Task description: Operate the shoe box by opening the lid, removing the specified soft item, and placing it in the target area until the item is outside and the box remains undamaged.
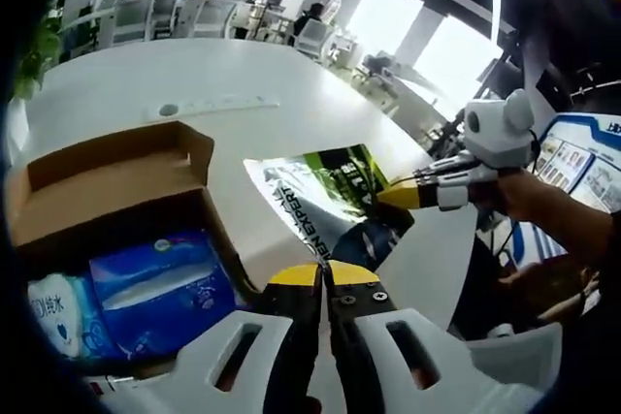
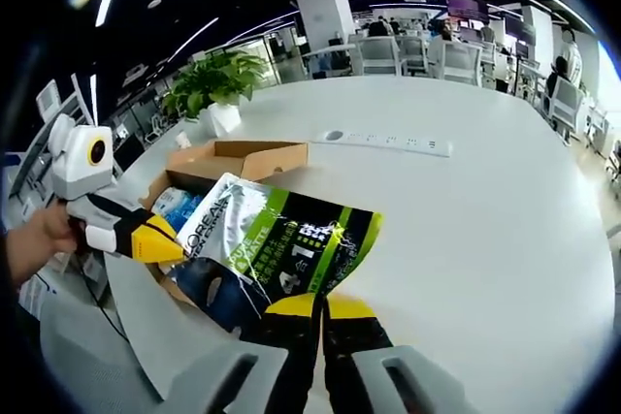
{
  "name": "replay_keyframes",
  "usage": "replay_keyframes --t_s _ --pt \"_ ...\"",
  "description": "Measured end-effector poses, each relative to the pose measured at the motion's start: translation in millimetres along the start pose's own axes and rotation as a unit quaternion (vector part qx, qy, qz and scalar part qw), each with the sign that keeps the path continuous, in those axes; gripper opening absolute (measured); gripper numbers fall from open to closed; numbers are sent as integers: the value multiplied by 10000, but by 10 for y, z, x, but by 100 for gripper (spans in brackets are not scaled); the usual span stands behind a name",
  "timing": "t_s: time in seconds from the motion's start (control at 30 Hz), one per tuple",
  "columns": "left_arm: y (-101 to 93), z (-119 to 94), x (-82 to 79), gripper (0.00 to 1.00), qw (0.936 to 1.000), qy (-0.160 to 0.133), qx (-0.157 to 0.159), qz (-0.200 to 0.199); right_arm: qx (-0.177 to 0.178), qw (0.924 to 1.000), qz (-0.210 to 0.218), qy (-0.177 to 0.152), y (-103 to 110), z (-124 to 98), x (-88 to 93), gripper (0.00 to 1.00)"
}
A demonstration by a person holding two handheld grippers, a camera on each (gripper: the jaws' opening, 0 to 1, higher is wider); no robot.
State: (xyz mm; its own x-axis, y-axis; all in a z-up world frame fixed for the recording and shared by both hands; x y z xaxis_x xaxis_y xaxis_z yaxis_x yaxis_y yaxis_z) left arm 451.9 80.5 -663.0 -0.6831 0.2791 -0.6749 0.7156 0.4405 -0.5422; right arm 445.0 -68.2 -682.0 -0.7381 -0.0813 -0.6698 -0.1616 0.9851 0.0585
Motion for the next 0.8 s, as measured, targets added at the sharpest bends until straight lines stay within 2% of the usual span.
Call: replay_keyframes --t_s 0.8 --pt "90 375 204 1 9956 817 -255 380 163 9992 -156 326 -197 296 258 0"
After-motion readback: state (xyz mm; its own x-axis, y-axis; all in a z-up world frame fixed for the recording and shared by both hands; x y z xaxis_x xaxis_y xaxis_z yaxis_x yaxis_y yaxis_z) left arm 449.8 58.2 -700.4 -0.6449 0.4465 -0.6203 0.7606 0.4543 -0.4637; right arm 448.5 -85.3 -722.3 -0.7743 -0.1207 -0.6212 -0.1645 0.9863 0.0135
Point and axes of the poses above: the point that each gripper's makers call its tool centre point, and the gripper's own axes: z roughly forward along the fingers, y roughly to its left, x roughly out of its underside, the point moved 3 cm from there along -z, roughly backward along the fingers, and after that the axes turned 14 degrees about x, right-handed, at the moved point
